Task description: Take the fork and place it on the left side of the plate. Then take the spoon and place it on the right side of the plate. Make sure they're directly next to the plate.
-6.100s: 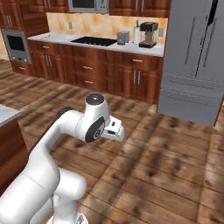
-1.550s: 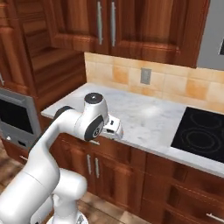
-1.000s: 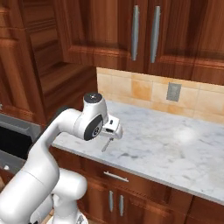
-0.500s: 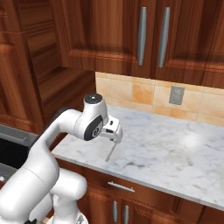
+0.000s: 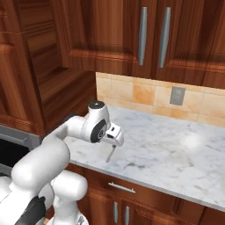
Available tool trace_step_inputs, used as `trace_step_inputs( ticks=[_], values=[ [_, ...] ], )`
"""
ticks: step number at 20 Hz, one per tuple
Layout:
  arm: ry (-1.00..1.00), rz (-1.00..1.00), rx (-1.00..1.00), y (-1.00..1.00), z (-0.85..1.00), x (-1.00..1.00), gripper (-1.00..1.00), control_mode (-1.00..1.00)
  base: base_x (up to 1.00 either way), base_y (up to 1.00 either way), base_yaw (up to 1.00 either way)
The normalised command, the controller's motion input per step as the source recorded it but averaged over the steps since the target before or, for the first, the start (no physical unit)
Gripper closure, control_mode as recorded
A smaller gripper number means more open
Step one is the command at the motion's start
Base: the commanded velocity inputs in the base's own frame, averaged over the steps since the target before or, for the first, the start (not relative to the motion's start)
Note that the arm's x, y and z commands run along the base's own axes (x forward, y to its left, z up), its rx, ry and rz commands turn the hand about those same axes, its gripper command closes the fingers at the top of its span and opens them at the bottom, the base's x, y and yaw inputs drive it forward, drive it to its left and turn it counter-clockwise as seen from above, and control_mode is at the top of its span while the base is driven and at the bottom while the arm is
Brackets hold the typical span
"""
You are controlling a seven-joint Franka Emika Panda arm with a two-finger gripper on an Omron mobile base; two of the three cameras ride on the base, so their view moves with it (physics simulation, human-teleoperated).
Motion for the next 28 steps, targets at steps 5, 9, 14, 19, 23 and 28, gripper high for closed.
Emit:
trace_step_inputs(
  ticks=[5, 9, 14, 19, 23, 28],
  values=[
    [0.04, -0.10, 0.00, 0.00, -0.32, 0.29, -1.00, -1.00, 0.00, 0.00, 0.00],
    [0.00, -0.03, 0.00, -0.01, -0.32, 0.05, -1.00, -1.00, 0.00, 0.00, 0.00],
    [0.02, 0.00, 0.00, 0.00, -0.30, 0.03, -1.00, -1.00, 0.00, 0.00, 0.00],
    [0.00, 0.00, 0.00, 0.00, -0.26, 0.16, -1.00, -1.00, 0.00, 0.00, 0.00],
    [0.05, 0.02, 0.00, -0.10, -0.25, 0.28, -1.00, -1.00, 0.00, 0.00, 0.00],
    [0.09, 0.06, 0.00, -0.15, -0.23, 0.30, -1.00, -1.00, 0.00, 0.00, 0.00]
  ],
)
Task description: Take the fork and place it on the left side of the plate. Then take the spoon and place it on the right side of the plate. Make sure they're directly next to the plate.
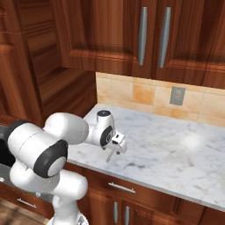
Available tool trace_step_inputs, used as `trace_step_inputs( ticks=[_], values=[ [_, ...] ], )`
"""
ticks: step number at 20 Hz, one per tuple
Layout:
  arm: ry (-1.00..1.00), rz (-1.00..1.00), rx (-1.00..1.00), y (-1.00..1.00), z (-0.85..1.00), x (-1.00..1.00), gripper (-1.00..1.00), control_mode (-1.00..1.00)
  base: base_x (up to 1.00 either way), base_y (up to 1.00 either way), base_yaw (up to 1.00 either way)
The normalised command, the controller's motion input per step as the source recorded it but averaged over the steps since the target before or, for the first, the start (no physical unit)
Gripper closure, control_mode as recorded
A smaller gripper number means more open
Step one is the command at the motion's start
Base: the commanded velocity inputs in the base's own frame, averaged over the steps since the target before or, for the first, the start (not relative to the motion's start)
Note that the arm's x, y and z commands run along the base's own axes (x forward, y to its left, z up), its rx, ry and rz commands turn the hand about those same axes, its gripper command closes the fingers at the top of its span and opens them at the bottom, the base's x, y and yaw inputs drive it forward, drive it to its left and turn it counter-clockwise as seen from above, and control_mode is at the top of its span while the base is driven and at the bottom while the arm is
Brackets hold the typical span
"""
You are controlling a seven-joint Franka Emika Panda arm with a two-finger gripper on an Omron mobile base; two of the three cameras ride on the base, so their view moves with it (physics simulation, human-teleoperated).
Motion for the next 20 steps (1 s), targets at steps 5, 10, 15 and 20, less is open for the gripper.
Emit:
trace_step_inputs(
  ticks=[5, 10, 15, 20],
  values=[
    [0.11, 0.06, -0.01, -0.17, -0.11, 0.31, -1.00, -1.00, 0.00, 0.00, 0.00],
    [0.10, 0.02, 0.00, -0.03, -0.11, 0.44, -1.00, -1.00, 0.00, 0.00, 0.00],
    [0.01, 0.00, 0.00, 0.00, -0.31, 0.16, -1.00, -1.00, 0.00, 0.00, 0.00],
    [0.00, 0.00, 0.00, 0.00, -0.42, 0.03, -1.00, -1.00, 0.00, 0.00, 0.00]
  ],
)
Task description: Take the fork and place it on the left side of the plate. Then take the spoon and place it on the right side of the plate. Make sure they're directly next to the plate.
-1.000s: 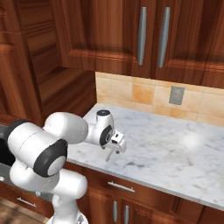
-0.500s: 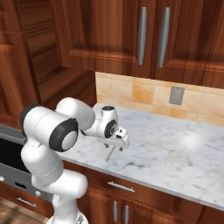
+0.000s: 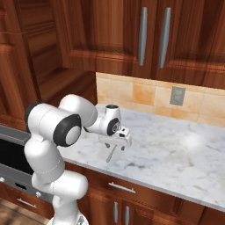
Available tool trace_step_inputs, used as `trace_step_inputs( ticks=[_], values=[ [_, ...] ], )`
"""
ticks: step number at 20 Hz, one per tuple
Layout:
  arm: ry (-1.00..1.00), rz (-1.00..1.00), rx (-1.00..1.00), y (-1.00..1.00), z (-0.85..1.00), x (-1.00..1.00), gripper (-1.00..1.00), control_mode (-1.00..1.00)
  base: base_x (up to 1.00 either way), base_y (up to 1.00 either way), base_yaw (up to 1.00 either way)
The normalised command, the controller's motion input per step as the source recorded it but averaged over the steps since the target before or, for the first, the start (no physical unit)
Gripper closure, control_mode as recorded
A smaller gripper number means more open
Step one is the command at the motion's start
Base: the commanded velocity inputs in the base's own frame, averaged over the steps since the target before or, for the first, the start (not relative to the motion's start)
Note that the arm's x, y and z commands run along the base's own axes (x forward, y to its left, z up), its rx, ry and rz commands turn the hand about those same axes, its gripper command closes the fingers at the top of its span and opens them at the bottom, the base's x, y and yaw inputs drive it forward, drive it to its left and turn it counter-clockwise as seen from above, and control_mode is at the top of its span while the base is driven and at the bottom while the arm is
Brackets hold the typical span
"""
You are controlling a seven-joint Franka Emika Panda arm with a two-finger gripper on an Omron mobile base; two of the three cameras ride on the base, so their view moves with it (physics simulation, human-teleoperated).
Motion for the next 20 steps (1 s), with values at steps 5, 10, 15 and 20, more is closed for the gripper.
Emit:
trace_step_inputs(
  ticks=[5, 10, 15, 20],
  values=[
    [0.00, 0.01, 0.00, 0.09, -0.62, 0.01, 1.00, -1.00, 0.00, 0.00, 0.00],
    [0.00, 0.00, 0.00, 0.24, -0.58, 0.05, 1.00, -1.00, 0.00, 0.00, 0.00],
    [-0.05, 0.00, 0.00, 0.24, -0.42, -0.01, 1.00, -1.00, 0.00, 0.00, 0.00],
    [-0.11, 0.00, 0.00, 0.20, -0.24, -0.09, 1.00, -1.00, 0.00, 0.00, 0.00]
  ],
)
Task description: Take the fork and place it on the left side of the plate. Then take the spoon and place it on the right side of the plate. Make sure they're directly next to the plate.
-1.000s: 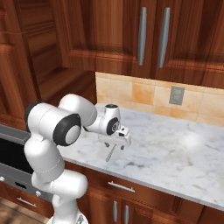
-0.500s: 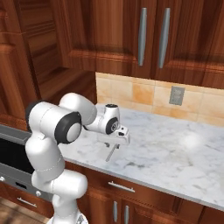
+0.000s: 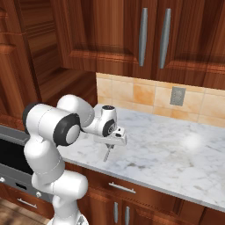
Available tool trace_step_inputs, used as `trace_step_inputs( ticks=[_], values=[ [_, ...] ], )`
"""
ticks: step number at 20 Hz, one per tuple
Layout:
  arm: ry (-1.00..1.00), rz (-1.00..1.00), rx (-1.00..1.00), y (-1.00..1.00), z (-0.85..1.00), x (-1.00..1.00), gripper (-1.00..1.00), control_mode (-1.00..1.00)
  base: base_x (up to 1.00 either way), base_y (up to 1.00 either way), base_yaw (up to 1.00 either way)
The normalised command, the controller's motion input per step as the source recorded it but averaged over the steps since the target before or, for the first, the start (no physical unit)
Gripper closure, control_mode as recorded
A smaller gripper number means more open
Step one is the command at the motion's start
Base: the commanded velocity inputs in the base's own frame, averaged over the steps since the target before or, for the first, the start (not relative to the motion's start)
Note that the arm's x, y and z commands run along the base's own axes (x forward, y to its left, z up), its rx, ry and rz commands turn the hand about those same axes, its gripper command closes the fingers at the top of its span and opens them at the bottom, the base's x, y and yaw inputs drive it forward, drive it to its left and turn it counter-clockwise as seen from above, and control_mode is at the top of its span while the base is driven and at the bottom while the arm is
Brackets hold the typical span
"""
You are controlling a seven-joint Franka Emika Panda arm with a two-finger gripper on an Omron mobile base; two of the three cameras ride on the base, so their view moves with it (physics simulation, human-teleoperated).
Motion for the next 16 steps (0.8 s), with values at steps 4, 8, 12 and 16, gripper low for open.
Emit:
trace_step_inputs(
  ticks=[4, 8, 12, 16],
  values=[
    [-0.11, -0.03, 0.00, 0.04, 0.00, -0.28, 1.00, -1.00, 0.00, 0.00, 0.00],
    [-0.05, -0.06, 0.00, 0.00, 0.26, -0.44, 1.00, -1.00, 0.00, 0.00, 0.00],
    [-0.04, -0.03, 0.00, -0.09, 0.50, -0.48, 1.00, -1.00, 0.00, 0.00, 0.00],
    [-0.05, -0.01, 0.00, -0.27, 0.77, -0.48, 1.00, -1.00, 0.00, 0.00, 0.00]
  ],
)
